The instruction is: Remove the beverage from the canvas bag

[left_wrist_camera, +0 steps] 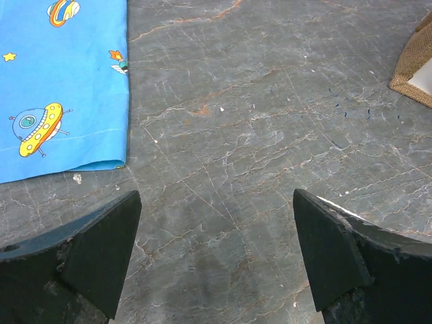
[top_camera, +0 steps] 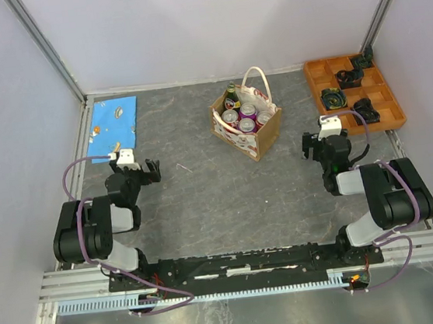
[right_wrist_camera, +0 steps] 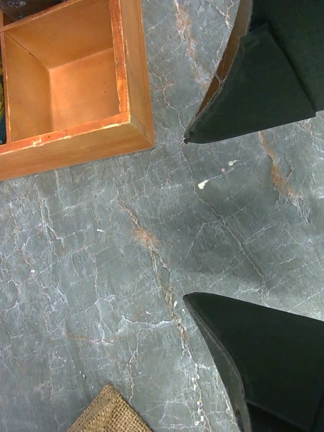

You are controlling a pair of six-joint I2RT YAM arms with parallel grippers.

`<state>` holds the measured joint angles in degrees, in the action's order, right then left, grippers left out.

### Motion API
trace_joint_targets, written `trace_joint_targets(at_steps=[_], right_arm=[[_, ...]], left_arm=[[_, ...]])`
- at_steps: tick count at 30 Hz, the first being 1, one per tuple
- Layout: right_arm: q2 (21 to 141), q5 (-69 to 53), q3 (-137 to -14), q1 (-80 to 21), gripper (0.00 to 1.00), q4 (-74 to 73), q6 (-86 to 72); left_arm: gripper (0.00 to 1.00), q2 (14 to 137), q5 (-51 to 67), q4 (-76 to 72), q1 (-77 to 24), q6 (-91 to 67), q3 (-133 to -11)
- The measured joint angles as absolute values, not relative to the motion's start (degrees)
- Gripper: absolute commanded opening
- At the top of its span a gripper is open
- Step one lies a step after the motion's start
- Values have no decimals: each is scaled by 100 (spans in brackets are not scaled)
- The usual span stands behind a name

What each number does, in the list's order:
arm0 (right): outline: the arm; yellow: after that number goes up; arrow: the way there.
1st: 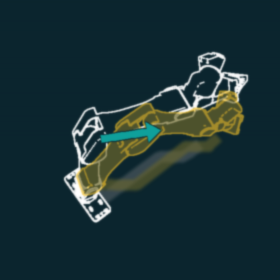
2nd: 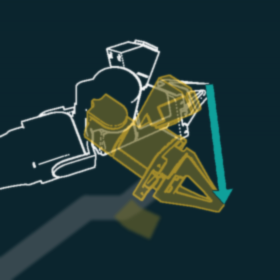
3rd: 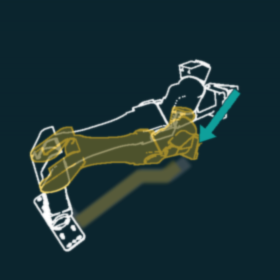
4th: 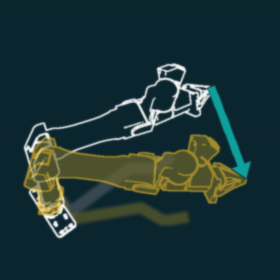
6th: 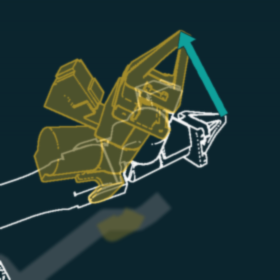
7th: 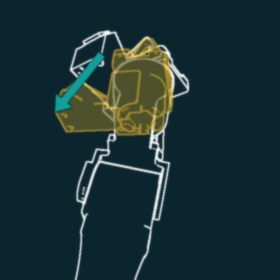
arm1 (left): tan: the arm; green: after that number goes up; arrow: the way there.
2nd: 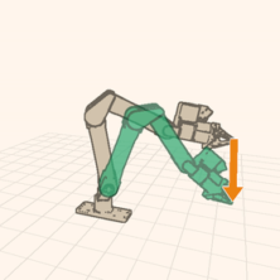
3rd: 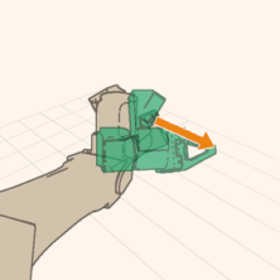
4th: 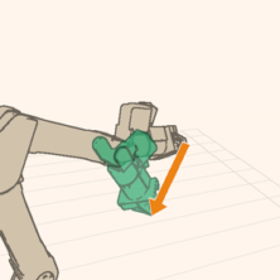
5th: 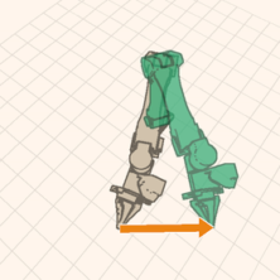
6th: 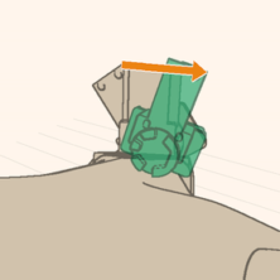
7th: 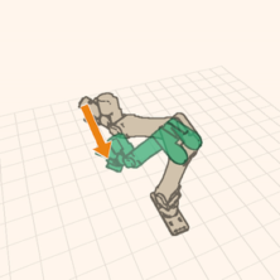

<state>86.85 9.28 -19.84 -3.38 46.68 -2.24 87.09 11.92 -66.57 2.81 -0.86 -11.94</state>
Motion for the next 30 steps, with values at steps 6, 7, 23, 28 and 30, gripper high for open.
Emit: trace_joint_targets(at_steps=[6, 7, 23, 28, 30], right_arm=[[8685, 928, -1984, -338, 99, 4665, -224], [8685, 928, -1984, -338, 99, 4665, -224], [8685, 926, -1984, -338, 99, 4665, -224], [8685, 928, -1984, -338, 99, 4665, -224], [8685, 928, -1984, -338, 99, 4665, -224]], left_arm=[[99, 8709, 1192, -6657, 281, -86, -1194], [99, 8709, 1190, -6657, 281, -86, -1194], [99, 8705, 1179, -6624, 281, -86, -1197], [99, 8495, 1146, -5653, 274, -86, -1645], [99, 8399, 1135, -5151, 235, -84, -2040]])
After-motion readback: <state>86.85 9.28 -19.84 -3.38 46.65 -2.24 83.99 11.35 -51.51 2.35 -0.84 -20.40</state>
